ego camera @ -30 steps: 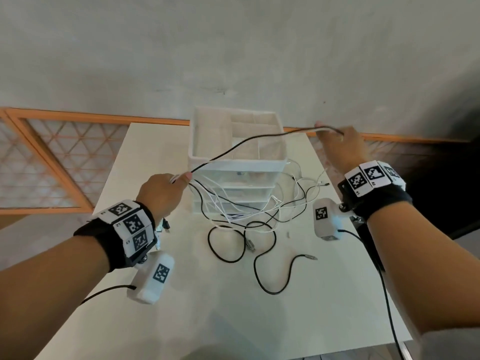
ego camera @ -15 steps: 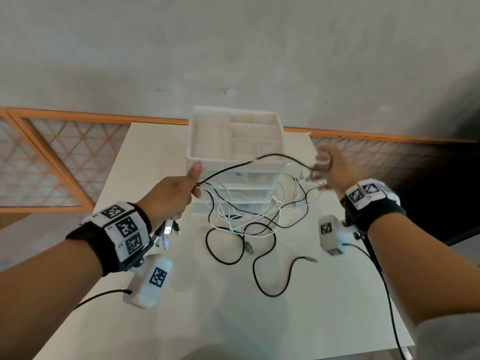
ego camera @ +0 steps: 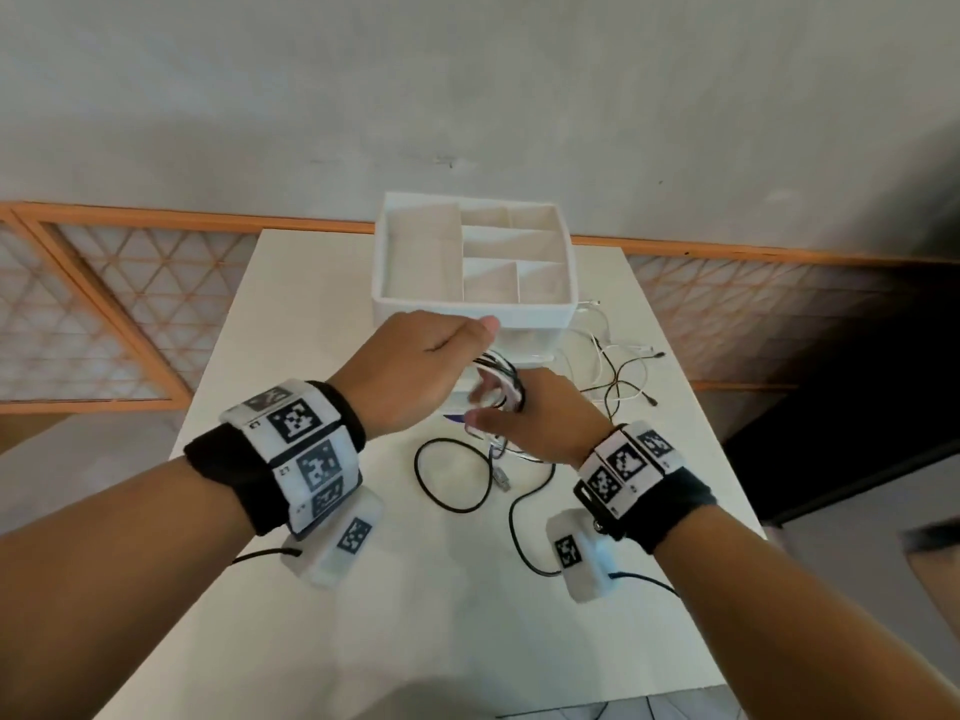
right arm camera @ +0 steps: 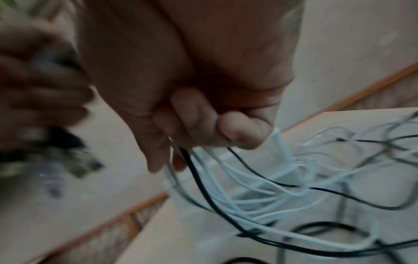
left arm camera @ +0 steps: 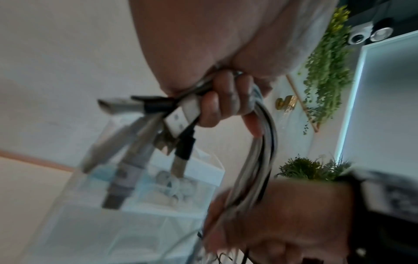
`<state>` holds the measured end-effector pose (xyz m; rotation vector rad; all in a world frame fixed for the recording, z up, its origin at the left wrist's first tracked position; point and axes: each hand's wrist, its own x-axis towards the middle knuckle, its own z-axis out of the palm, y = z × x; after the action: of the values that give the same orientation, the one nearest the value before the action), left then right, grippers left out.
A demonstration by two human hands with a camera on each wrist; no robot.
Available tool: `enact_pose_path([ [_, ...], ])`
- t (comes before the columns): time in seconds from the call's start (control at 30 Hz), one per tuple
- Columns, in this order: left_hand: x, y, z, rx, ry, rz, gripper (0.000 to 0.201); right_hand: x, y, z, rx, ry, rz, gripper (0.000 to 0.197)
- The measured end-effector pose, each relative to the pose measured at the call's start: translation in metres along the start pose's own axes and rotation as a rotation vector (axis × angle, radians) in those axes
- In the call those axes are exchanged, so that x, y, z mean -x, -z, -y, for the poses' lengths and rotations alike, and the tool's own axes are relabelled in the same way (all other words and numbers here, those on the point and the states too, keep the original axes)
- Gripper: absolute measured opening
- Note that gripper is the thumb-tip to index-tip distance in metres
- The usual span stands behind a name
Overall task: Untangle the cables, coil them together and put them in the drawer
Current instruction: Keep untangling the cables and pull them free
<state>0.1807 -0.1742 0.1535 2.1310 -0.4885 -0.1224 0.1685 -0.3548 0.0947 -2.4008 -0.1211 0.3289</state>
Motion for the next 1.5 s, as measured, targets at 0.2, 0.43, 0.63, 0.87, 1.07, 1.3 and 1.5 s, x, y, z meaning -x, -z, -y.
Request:
enact_pose_path([
  [0.2, 0.011, 0.014, 0.027, -0.289, 0.088, 0.346, 0.044, -0.007, 0.037, -0.059, 0.14, -0.301, -0.543, 0.01],
  [0.43, 0.025, -0.021, 0.105, -0.423, 0.389, 0.224, 0.04, 0.009, -0.034, -0.055, 0.15, -0.242, -0.402, 0.051],
  [0.63, 0.025, -0.021, 0.089, -0.195, 0.375, 0.171, 0.044, 0.015, -0.116, -0.057, 0.409, -0.056, 0.186, 0.037],
  [0.87, 0.023, -0.012, 0.084, -0.162, 0.333, 0.179, 0.041, 0.013, -0.139, -0.065, 0.695, -0.08, 0.268, 0.033],
  [1.07, 0.026, -0.013, 0.091, -0.044, 0.396, 0.16, 0.035, 0.012, -0.102, -0.034, 0.364, 0.102, 0.108, 0.027],
  [1.3, 0.015, -0.012, 0.075, 0.078, 0.326, 0.104, 0.042, 0.013, -0.013, 0.02, -0.099, 0.251, -0.316, 0.012],
  [1.5, 0.01, -0.011, 0.075, 0.521, 0.412, 0.079, 0.035, 0.007, 0.012, 0.007, -0.242, 0.18, -0.603, 0.013],
])
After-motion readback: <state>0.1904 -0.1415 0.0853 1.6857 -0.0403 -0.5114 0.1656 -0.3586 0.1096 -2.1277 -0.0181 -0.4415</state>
